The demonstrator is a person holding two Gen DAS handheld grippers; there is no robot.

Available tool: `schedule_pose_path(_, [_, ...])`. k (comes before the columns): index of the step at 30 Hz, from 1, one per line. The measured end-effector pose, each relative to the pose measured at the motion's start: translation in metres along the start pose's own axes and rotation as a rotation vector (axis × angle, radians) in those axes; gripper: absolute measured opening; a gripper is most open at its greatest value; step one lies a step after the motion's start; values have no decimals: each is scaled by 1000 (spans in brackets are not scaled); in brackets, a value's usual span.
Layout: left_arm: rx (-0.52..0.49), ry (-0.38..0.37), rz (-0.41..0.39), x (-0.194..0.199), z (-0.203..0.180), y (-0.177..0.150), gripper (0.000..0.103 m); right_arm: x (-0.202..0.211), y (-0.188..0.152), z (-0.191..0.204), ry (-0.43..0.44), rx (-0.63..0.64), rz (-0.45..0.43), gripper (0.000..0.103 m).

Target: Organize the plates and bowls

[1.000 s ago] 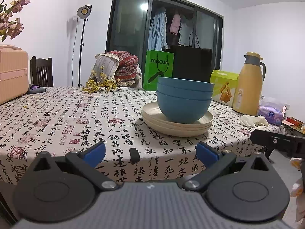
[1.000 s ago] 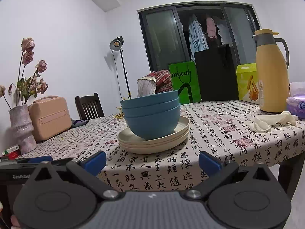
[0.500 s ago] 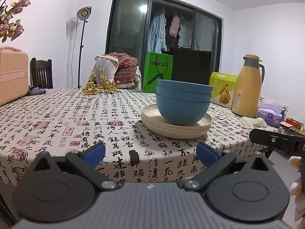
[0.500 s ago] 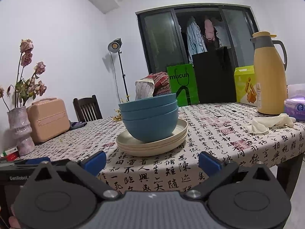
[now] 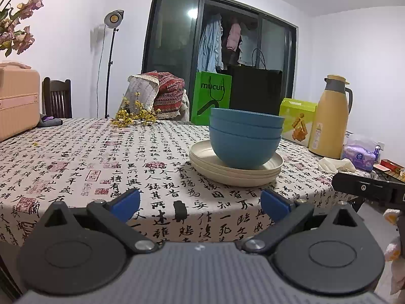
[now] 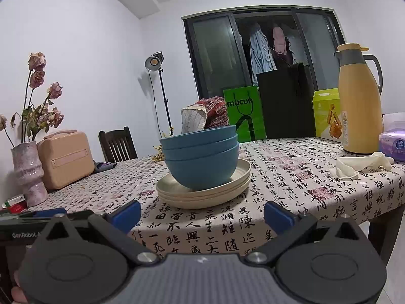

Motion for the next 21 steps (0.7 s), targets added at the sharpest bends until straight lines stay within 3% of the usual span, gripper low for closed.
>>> schedule_pose_path(21, [0,8,-7,-2,1,1,103,-2,0,0,6,3,1,103])
Point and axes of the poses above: each gripper's, at about its wrist camera, not at the fingertips, and x roughly against the way its jaws point, z to its left, y to its top, the point moved 7 cm from there along -x, roughly the way its jaws point, and after that the axes turned 3 degrees about -y, right-handed, at the moved point
